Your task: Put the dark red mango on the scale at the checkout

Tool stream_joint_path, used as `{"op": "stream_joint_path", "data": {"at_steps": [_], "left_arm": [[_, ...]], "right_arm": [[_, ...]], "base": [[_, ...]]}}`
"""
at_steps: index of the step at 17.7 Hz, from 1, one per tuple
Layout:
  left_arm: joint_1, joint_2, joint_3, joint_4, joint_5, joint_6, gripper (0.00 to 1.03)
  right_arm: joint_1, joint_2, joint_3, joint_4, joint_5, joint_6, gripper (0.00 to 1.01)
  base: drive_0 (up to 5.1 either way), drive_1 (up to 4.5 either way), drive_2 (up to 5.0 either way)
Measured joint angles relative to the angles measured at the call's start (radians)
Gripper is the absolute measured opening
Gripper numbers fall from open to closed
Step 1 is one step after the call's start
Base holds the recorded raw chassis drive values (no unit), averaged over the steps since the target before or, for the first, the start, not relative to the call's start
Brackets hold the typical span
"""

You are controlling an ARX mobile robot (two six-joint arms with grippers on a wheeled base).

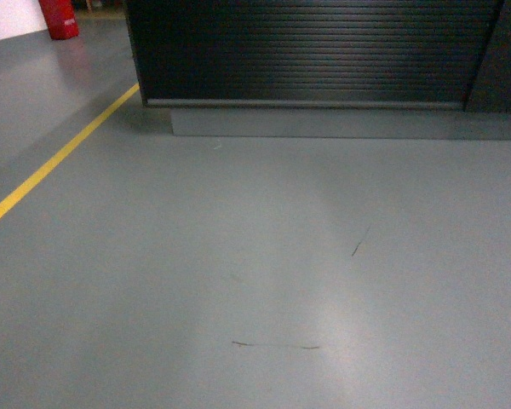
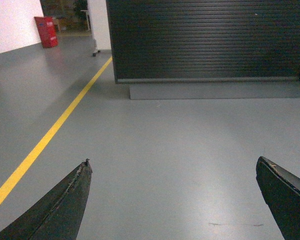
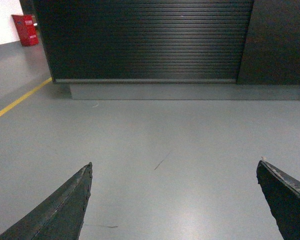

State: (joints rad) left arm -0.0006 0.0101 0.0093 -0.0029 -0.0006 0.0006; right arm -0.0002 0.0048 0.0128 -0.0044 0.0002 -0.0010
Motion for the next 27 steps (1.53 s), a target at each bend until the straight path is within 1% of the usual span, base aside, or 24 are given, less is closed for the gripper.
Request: {"op": "stream_joint_path", "data": {"at_steps": [27], "left_arm": [[0.0,0.0,0.0,0.001,0.0,0.0,0.98]], "right_arm": [[0.0,0.0,0.0,0.002,0.0,0.0,0.98]], "base": [[0.0,4.36,-4.3]]}}
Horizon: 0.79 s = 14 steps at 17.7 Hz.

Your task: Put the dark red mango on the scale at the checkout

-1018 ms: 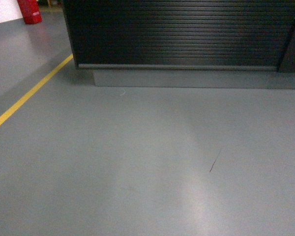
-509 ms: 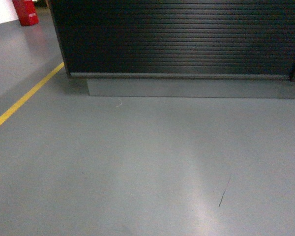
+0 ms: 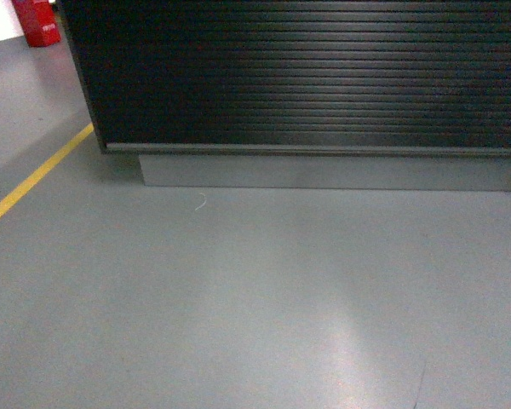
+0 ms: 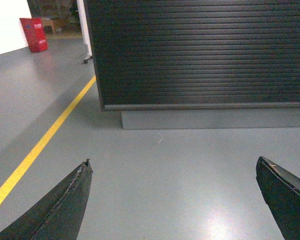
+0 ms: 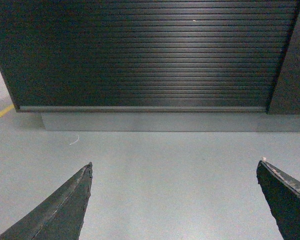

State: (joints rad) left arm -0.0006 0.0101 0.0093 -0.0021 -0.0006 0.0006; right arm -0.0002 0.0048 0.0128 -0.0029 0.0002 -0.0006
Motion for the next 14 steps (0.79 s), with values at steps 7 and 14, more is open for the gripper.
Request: {"op": "stream_joint_path", "data": {"at_steps": [7,14], "left_arm": [[0.0,0.0,0.0,0.0,0.0,0.0,0.98],[0.0,0.0,0.0,-0.001,0.0,0.0,0.98]], "right_arm": [[0.0,0.0,0.0,-0.003,0.0,0.0,0.98],[0.0,0.0,0.0,0.0,0.0,0.0,0.98]], "base": [[0.0,4.34,-4.3],[0.0,4.35,-4.3]]}}
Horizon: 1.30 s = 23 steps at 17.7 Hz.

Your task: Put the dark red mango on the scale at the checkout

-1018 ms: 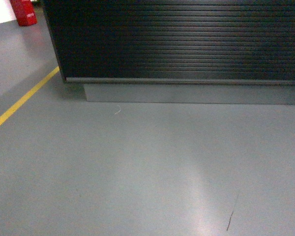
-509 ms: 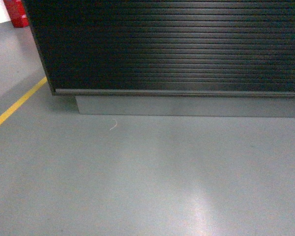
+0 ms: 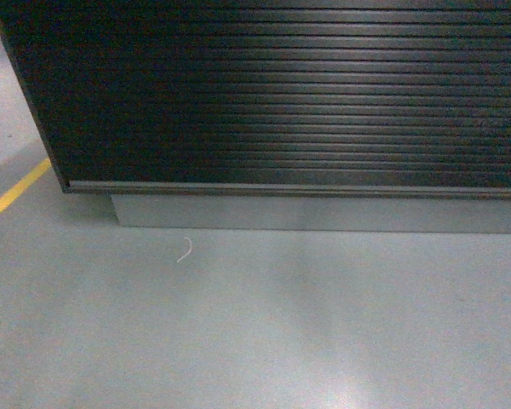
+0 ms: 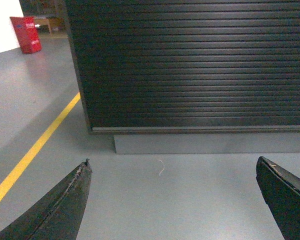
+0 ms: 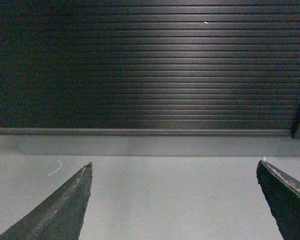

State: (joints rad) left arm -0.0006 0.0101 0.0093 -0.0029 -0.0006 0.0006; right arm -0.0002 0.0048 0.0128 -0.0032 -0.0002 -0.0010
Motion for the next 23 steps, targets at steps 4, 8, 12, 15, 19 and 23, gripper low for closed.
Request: {"op": "stream_joint_path", "data": {"at_steps": [4,8,12,15,19,23], "left_arm": [[0.0,0.0,0.0,0.002,0.0,0.0,0.98],[0.0,0.0,0.0,0.001,0.0,0.0,0.98],[0.0,0.0,0.0,-0.001,0.0,0.0,0.98],[0.0,0.0,0.0,0.0,0.0,0.0,0.98],[0.0,0.0,0.0,0.0,-0.001,0.0,0.98],[0.0,0.0,0.0,0.0,0.0,0.0,0.98]], "right_arm": [[0.0,0.0,0.0,-0.002,0.0,0.0,0.98],[0.0,0.0,0.0,-0.001,0.001,0.0,0.98],[0.0,0.0,0.0,0.0,0.001,0.0,0.98],[0.0,0.0,0.0,-0.001,0.0,0.0,0.98],[0.0,0.0,0.0,0.0,0.0,0.0,0.98],[0.0,0.0,0.0,0.0,0.0,0.0,0.98]], "base": [[0.1,4.37,-4.2],[0.1,4.33,-4.2],[-0.1,4.12,-4.3],[-0.1,4.15,-4.3],[-0.1,4.15,-4.3],[0.0,4.24,-4.2]]}}
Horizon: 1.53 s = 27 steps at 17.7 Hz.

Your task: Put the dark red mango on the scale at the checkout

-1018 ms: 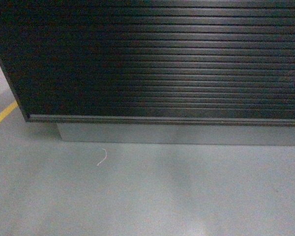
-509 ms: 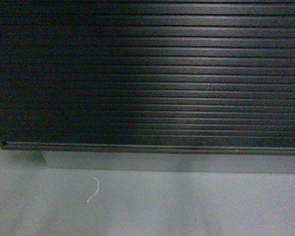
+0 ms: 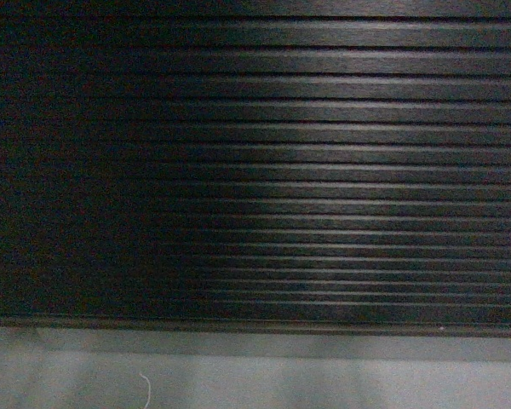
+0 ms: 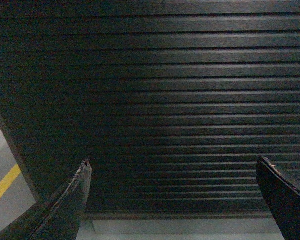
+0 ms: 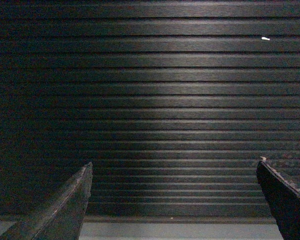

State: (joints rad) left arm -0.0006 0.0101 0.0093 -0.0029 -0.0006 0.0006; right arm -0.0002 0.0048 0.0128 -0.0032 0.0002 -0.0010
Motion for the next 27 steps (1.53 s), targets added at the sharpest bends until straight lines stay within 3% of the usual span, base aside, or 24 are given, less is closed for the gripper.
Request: {"op": "stream_joint_path", "data": {"at_steps": [2,27], "left_arm": [[0.0,0.0,0.0,0.0,0.0,0.0,0.98],[0.0,0.0,0.0,-0.003,-0.001,0.0,0.98]], "right_arm": [[0.0,0.0,0.0,-0.002,0.0,0.0,0.98],[0.0,0.0,0.0,-0.001,0.0,0.0,0.98]], "base": [[0.0,4.04,-4.1],[0.0,0.0,0.0]]}}
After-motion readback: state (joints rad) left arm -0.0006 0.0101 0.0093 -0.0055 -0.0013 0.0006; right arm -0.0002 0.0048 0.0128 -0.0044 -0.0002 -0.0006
